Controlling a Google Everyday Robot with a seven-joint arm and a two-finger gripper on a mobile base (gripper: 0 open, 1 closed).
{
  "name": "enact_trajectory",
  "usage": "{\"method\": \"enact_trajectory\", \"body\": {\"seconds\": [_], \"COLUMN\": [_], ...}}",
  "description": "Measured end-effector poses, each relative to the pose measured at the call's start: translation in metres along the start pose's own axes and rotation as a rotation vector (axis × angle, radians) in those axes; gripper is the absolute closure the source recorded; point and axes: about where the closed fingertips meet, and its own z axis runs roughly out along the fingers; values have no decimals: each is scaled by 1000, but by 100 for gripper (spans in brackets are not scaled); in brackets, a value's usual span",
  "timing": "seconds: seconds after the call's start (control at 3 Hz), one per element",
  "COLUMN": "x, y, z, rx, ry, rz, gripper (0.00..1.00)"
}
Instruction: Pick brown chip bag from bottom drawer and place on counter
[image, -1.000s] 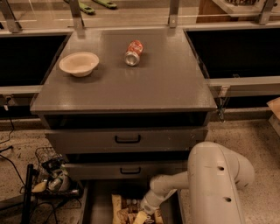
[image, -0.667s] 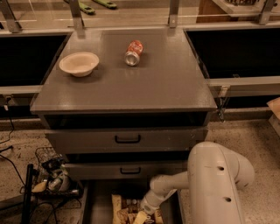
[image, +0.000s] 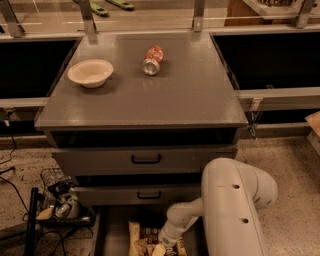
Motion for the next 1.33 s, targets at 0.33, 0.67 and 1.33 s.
{"method": "enact_trajectory", "body": {"seconds": [0.33, 0.67, 1.33], "x": [0, 0, 0], "y": [0, 0, 0], "z": [0, 0, 0], "rx": [0, 0, 0], "ry": [0, 0, 0], "rz": [1, 1, 1], "gripper": [0, 6, 60]}}
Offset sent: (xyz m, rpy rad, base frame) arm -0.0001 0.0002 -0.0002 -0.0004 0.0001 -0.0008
